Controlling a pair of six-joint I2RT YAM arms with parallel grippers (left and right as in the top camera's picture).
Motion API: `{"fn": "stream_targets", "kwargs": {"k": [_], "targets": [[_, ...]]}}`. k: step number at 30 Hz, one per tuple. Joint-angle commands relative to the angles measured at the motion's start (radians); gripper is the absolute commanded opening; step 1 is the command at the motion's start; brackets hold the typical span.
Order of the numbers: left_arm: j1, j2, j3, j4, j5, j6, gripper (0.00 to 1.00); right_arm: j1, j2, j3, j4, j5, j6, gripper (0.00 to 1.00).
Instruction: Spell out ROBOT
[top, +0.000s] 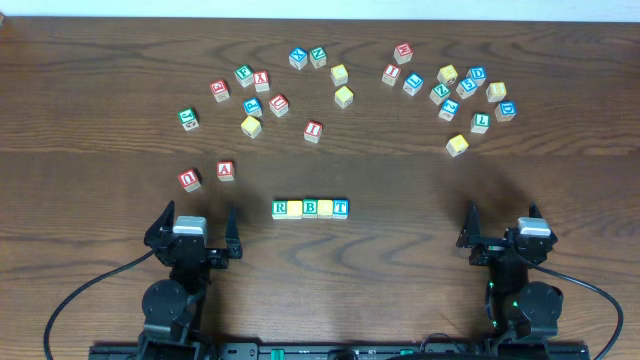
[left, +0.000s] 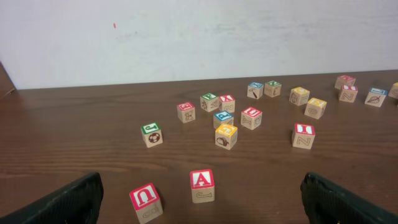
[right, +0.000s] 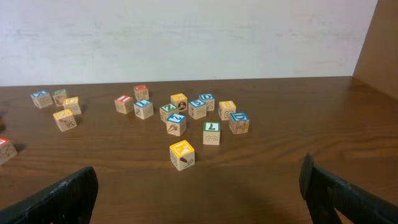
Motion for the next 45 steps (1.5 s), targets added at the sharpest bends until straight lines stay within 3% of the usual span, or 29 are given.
{"fn": "stream_targets", "kwargs": {"k": [1, 45], "targets": [[-0.001, -0.01, -0.024, -0.03, -0.003, 0.013, 1.0, 0.003, -0.01, -0.001, -0.004, 0.001, 0.013, 0.99], [0.023, -0.007, -0.024, -0.03, -0.003, 0.013, 1.0, 0.003, -0.009, -0.001, -0.004, 0.001, 0.013, 0.99]]}}
